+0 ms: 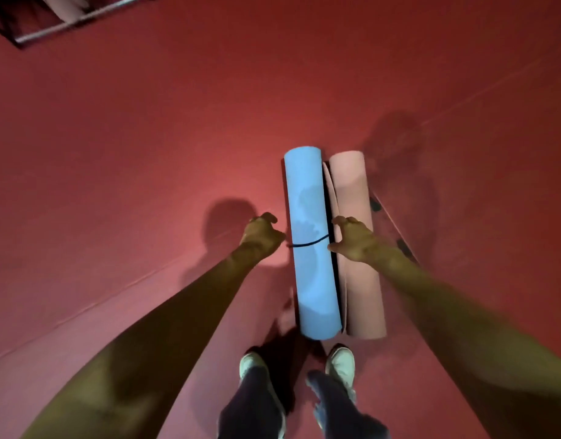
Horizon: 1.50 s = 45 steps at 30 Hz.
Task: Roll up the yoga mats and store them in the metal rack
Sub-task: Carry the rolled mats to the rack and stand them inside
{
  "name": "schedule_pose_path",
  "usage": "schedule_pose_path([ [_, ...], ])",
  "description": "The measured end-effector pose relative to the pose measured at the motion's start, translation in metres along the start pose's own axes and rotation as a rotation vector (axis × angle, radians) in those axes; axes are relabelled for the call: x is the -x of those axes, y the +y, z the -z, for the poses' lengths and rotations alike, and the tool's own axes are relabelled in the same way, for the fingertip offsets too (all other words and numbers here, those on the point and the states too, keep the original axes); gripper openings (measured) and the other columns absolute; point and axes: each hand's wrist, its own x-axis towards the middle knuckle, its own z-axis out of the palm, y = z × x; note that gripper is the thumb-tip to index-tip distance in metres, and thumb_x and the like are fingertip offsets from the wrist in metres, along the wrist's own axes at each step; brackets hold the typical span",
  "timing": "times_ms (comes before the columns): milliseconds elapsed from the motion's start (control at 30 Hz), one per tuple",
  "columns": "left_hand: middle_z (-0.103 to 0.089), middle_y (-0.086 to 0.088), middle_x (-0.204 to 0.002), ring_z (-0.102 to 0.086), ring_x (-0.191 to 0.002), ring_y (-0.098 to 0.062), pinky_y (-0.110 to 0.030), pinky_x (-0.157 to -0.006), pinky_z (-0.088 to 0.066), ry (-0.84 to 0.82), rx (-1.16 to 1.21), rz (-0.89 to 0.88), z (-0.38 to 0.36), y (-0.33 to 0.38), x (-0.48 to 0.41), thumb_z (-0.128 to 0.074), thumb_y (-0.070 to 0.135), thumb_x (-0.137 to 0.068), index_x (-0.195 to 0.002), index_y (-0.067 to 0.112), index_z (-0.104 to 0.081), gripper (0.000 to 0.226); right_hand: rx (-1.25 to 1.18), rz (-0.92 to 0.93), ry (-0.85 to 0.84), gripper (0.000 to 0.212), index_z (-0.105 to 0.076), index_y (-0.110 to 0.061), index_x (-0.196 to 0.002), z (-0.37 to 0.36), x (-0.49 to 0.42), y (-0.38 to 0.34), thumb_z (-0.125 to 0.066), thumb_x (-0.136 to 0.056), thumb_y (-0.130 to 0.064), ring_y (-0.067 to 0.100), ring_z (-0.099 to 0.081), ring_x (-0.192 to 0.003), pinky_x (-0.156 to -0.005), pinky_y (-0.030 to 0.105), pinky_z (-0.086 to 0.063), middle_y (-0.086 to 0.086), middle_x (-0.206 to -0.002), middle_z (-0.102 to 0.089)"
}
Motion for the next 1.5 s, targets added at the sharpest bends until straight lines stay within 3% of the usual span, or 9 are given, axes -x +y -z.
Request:
schedule_pose_path([
  [167,-0.056,-0.01,-0.13,-0.053,-0.116,-0.025,-0.024,-0.088,-0.042,-0.01,0.141,0.099,-0.08,-0.045,-0.082,-0.073,0.02,-0.082,-0.13,0.009,-0.055,0.053,-0.024,0.058,0.027,0.072,-0.025,-0.01,-0.146,-0.065,-0.089,0.065,-0.065,-0.086,-0.021,0.031,-0.035,-0.131,-0.105,0.035,-0.034,0.016,-0.143,-0.036],
  [333,-0.061,-0.005,-0.121,-0.058,-0.084,-0.019,-0.016,-0.063,-0.044,0.015,0.358,0.092,-0.153,-0.075,-0.163,-0.063,0.041,-0.089,-0.126,0.009,-0.056,0.05,-0.436,0.038,0.195,0.077,-0.018,-0.01,-0.15,-0.112,-0.177,0.107,-0.061,-0.09,-0.033,0.024,-0.026,-0.14,-0.111,0.029,-0.023,0.009,-0.154,-0.023],
  [500,-0.055,-0.001,-0.13,-0.052,-0.116,-0.02,-0.032,-0.097,-0.041,0.041,0.549,0.147,-0.197,-0.096,-0.216,-0.054,0.045,-0.093,-0.137,0.012,-0.048,0.055,-0.584,0.013,0.283,0.072,-0.016,-0.008,-0.149,-0.139,-0.242,0.118,-0.054,-0.094,-0.036,0.019,-0.016,-0.144,-0.117,0.03,-0.014,0.007,-0.157,-0.014],
  [767,-0.06,0.0,-0.124,-0.055,-0.092,-0.013,-0.018,-0.062,-0.035,-0.061,0.729,0.19,-0.22,-0.106,-0.236,-0.056,0.031,-0.095,-0.129,0.011,-0.054,0.04,-0.685,-0.125,0.233,0.061,-0.047,-0.006,-0.129,-0.153,-0.279,0.115,-0.066,-0.082,-0.041,0.027,-0.056,-0.114,-0.097,0.036,-0.045,0.009,-0.128,-0.057],
  [933,-0.054,0.0,-0.079,-0.047,-0.063,-0.015,-0.026,-0.053,-0.034,-0.058,0.818,0.264,-0.212,-0.109,-0.209,-0.053,0.02,-0.086,-0.083,0.017,-0.056,0.005,-0.781,-0.178,0.13,0.098,-0.045,-0.015,-0.134,-0.148,-0.262,0.106,-0.076,-0.048,-0.048,0.022,-0.056,-0.114,-0.096,0.04,-0.048,0.002,-0.134,-0.051],
  [1033,-0.048,0.002,-0.068,-0.04,-0.059,-0.016,-0.027,-0.052,-0.03,-0.023,0.944,0.292,-0.195,-0.116,-0.167,-0.055,0.023,-0.059,-0.071,0.017,-0.052,0.013,-0.893,-0.11,0.038,0.09,-0.034,-0.026,-0.143,-0.146,-0.233,0.088,-0.078,-0.065,-0.04,0.015,-0.053,-0.116,-0.088,0.037,-0.051,-0.003,-0.145,-0.037],
  [1200,-0.063,-0.005,-0.101,-0.058,-0.086,-0.021,-0.034,-0.077,-0.049,0.018,1.155,0.304,-0.154,-0.115,-0.094,-0.064,0.051,-0.074,-0.107,0.019,-0.062,0.046,-0.882,-0.031,0.004,0.091,-0.042,-0.041,-0.129,-0.12,-0.159,0.047,-0.07,-0.049,-0.075,0.015,-0.056,-0.112,-0.092,0.043,-0.048,-0.004,-0.136,-0.047],
  [1333,-0.062,-0.006,-0.117,-0.058,-0.108,-0.025,-0.049,-0.098,-0.045,0.043,1.275,0.286,-0.111,-0.099,-0.033,-0.036,0.083,-0.075,-0.124,0.017,-0.058,0.085,-0.926,0.041,-0.094,0.063,-0.042,-0.032,-0.126,-0.083,-0.09,0.014,-0.068,-0.074,-0.057,0.008,-0.054,-0.102,-0.095,0.042,-0.043,-0.009,-0.124,-0.053],
  [1500,-0.058,0.002,-0.127,-0.054,-0.117,-0.02,-0.057,-0.097,-0.043,0.199,1.287,0.162,-0.065,-0.066,0.022,-0.054,0.074,-0.074,-0.129,0.031,-0.054,0.07,-0.95,0.131,-0.147,0.065,-0.041,-0.027,-0.115,-0.053,-0.027,-0.021,-0.08,-0.065,-0.039,0.009,-0.053,-0.111,-0.083,0.03,-0.043,-0.005,-0.125,-0.05],
])
